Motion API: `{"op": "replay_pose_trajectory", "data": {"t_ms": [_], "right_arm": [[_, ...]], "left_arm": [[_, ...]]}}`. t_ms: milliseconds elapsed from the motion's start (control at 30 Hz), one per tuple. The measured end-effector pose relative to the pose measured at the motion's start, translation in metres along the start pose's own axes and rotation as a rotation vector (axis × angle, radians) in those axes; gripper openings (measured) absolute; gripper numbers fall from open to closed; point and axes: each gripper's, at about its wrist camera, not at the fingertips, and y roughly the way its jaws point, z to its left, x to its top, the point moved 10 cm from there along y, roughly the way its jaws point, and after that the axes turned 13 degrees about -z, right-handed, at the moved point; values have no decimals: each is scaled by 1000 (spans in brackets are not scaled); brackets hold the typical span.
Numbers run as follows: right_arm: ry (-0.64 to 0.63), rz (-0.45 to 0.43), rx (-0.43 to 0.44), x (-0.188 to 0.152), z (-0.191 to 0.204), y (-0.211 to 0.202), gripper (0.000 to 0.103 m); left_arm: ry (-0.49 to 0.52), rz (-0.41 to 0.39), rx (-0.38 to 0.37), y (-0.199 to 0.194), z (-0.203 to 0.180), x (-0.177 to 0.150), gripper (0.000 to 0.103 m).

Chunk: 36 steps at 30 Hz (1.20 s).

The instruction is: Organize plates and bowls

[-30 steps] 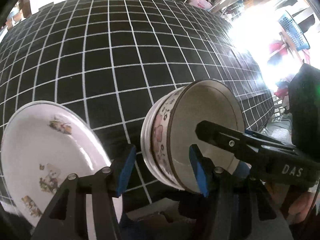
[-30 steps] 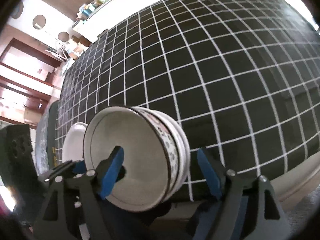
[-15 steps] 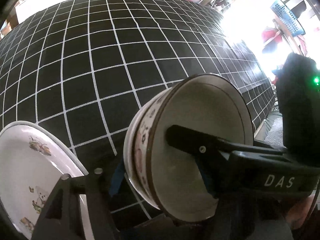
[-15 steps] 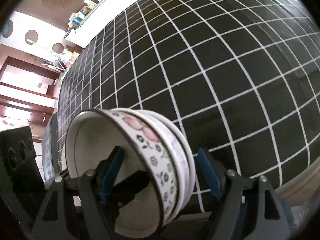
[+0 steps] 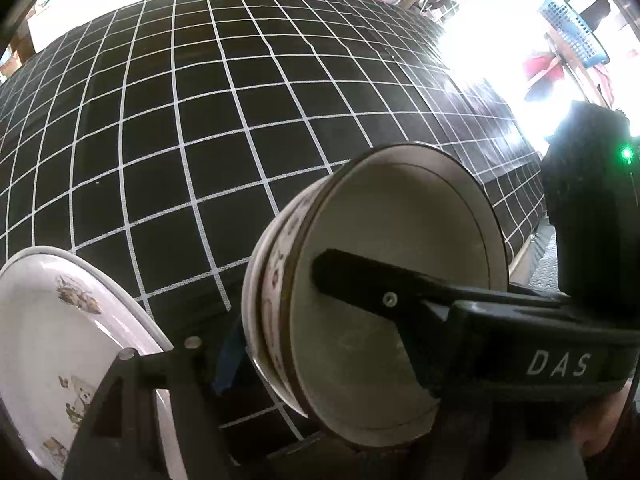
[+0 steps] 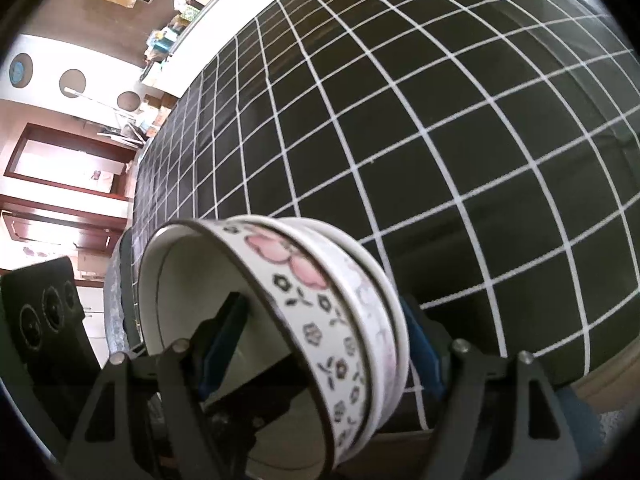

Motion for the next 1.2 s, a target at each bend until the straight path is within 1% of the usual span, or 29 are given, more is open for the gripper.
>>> {"op": "replay_pose_trajectory", "data": {"t_ms": [300, 433, 833, 1000, 1200], "right_arm": [[15, 4, -2, 1, 3, 1, 78], [56, 24, -21, -1, 2, 1, 78], [85, 36, -49, -3, 3, -2, 77], [96, 35, -62, -4, 7, -4, 76], [94, 20, -68, 1, 19, -8, 76]], "left_arm": [[-8, 0, 7, -1, 1, 2, 68], [-16, 7, 5, 0, 2, 1, 68], [-30, 4, 18, -3, 1, 0, 68], [-37, 2, 14, -6, 0, 0, 68], [-50, -21, 15, -19, 2, 7, 68]]}}
